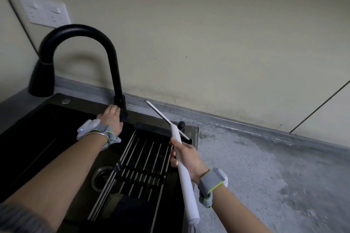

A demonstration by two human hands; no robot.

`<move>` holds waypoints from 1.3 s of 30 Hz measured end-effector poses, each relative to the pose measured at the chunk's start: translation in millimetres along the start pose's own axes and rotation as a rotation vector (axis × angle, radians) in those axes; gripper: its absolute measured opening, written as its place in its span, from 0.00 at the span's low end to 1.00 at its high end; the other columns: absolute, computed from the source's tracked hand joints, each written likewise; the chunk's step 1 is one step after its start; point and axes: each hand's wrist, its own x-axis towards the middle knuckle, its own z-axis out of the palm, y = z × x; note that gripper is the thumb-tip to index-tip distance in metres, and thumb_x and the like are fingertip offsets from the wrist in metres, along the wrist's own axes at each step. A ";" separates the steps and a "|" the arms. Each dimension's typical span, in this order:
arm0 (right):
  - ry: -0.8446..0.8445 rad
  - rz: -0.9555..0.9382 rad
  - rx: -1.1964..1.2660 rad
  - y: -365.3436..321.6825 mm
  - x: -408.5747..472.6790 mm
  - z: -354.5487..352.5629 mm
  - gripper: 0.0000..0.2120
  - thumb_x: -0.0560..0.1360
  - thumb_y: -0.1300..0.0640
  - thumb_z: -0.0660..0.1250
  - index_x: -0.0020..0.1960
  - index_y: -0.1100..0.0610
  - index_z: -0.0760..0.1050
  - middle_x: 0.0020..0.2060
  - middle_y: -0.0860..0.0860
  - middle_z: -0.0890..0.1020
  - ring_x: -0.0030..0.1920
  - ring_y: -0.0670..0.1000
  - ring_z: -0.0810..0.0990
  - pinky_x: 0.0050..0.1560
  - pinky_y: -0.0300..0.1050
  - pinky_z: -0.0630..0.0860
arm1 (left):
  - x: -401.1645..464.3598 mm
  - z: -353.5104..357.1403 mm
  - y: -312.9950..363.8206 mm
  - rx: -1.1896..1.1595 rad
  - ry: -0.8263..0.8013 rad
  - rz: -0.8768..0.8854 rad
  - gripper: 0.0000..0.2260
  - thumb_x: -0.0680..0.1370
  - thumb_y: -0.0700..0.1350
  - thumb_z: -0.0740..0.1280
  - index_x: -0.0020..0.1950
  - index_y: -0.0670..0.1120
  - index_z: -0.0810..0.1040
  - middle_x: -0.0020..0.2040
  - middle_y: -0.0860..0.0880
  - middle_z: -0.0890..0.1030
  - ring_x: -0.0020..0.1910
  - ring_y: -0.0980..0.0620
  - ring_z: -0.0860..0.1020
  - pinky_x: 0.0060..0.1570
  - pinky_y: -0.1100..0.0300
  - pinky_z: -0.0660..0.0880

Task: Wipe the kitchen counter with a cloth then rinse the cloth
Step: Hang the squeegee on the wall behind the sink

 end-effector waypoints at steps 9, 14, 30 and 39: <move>-0.001 -0.018 -0.048 12.8 4.1 8.2 0.10 0.78 0.55 0.63 0.50 0.60 0.65 0.24 0.51 0.68 0.17 0.47 0.65 0.19 0.36 0.63 | -7.2 7.5 -6.9 -0.004 -0.030 0.019 0.27 0.82 0.50 0.55 0.78 0.43 0.50 0.78 0.50 0.49 0.77 0.52 0.46 0.73 0.53 0.54; 0.031 -0.027 -0.098 19.4 4.5 29.8 0.10 0.78 0.55 0.63 0.49 0.60 0.65 0.25 0.52 0.67 0.17 0.48 0.65 0.19 0.36 0.63 | -11.8 6.7 -21.3 -0.058 -0.036 0.083 0.29 0.82 0.50 0.55 0.78 0.44 0.47 0.79 0.50 0.46 0.77 0.52 0.45 0.74 0.53 0.51; 0.266 -0.159 -0.093 92.1 24.0 191.9 0.14 0.79 0.57 0.61 0.37 0.59 0.64 0.20 0.50 0.66 0.17 0.47 0.64 0.17 0.36 0.61 | -41.2 22.7 -183.7 -0.530 -0.108 0.206 0.25 0.81 0.49 0.58 0.77 0.45 0.57 0.77 0.51 0.55 0.76 0.51 0.55 0.73 0.59 0.56; 0.461 -0.218 -0.042 82.8 14.7 218.6 0.15 0.79 0.56 0.60 0.36 0.60 0.64 0.23 0.52 0.65 0.18 0.48 0.64 0.19 0.37 0.63 | 8.9 7.5 -118.3 -0.543 -0.043 0.452 0.26 0.81 0.45 0.59 0.78 0.46 0.53 0.78 0.52 0.53 0.76 0.52 0.55 0.71 0.56 0.62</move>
